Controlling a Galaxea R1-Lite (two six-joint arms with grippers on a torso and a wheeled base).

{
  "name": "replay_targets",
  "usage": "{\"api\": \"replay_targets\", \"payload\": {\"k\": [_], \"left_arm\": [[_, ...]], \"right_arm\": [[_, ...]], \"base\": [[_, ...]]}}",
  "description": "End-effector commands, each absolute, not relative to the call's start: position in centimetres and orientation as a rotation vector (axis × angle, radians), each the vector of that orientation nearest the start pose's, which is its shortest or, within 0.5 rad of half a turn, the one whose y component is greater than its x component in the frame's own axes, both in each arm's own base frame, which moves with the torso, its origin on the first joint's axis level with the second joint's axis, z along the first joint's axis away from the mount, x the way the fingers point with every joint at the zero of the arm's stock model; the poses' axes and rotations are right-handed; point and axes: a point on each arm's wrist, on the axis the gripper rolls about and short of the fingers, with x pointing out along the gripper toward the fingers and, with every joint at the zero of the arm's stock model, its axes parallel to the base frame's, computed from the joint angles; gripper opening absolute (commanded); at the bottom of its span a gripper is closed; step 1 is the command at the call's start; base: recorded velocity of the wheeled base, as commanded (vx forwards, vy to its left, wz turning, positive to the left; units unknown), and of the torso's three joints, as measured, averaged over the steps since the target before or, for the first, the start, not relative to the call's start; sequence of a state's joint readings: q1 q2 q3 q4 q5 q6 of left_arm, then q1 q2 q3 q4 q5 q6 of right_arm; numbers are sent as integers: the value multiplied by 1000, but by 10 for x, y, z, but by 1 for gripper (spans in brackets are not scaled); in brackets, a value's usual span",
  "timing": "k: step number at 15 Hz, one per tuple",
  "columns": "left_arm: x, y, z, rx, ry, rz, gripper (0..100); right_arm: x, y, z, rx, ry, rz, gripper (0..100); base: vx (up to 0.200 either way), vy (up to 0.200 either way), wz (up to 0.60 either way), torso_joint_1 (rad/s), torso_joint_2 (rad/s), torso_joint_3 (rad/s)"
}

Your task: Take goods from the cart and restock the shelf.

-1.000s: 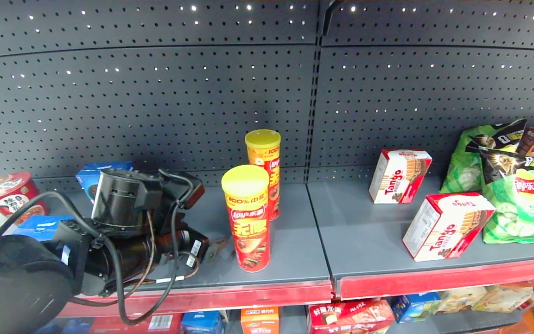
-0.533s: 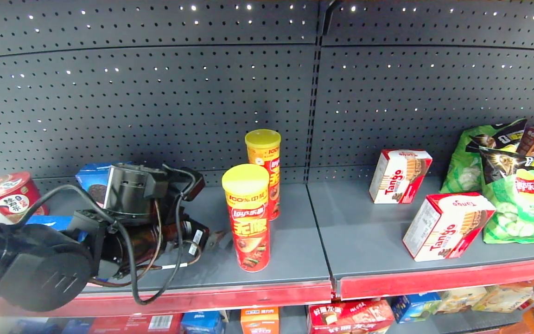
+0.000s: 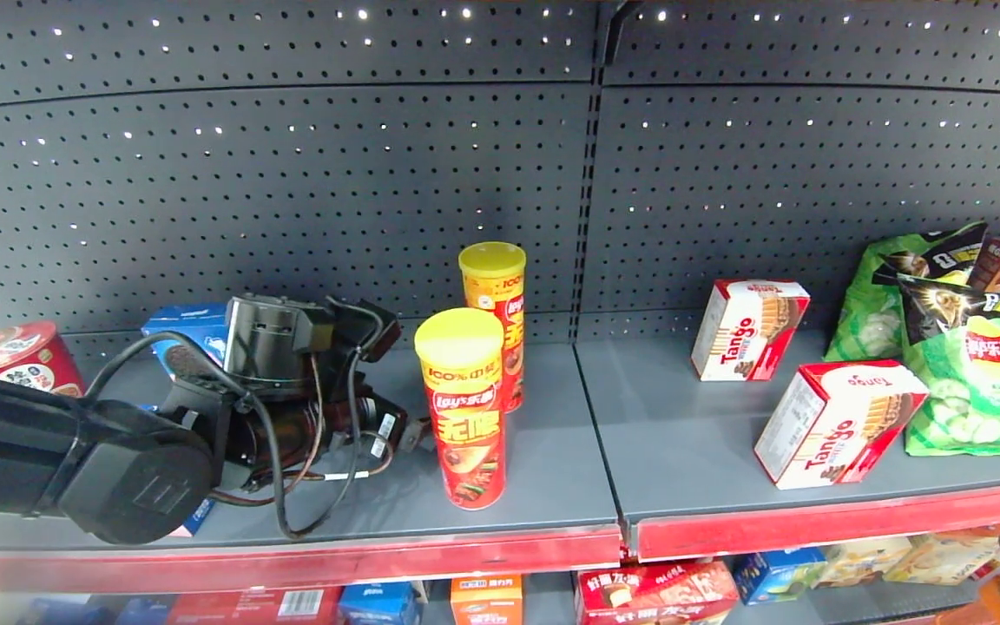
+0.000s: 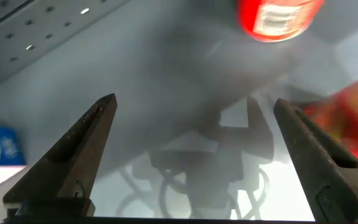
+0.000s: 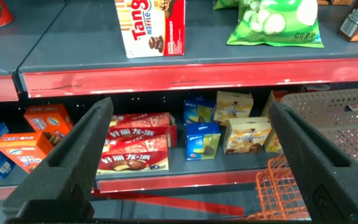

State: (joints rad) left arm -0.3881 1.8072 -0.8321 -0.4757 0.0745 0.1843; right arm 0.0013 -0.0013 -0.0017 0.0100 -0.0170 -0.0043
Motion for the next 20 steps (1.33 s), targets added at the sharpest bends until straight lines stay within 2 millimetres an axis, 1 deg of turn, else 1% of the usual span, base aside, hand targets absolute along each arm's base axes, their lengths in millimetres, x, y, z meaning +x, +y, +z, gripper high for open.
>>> {"api": "replay_targets", "payload": {"k": [1, 4, 10, 13, 14, 16, 20], "left_arm": [[296, -128, 143, 291, 447, -374, 100], [295, -135, 141, 297, 450, -397, 100], [298, -143, 140, 299, 444, -412, 100], [299, -137, 138, 297, 455, -394, 100], [302, -129, 139, 298, 456, -369, 100], [302, -124, 137, 300, 465, -355, 100], [285, -124, 135, 311, 483, -377, 100]], "right_arm": [[-23, 0, 75, -6, 9, -15, 100], [-23, 0, 75, -5, 9, -15, 100], [-23, 0, 75, -5, 9, -15, 100], [-23, 0, 74, -5, 11, -15, 100], [-23, 0, 75, -5, 9, -15, 100], [-23, 0, 75, -5, 8, -15, 100], [-23, 0, 74, -5, 11, -15, 100]], "base": [[0, 0, 0, 0, 0, 0], [0, 0, 0, 0, 0, 0], [0, 0, 0, 0, 0, 0], [0, 0, 0, 0, 0, 0], [0, 0, 0, 0, 0, 0], [0, 0, 0, 0, 0, 0], [0, 0, 0, 0, 0, 0]]}}
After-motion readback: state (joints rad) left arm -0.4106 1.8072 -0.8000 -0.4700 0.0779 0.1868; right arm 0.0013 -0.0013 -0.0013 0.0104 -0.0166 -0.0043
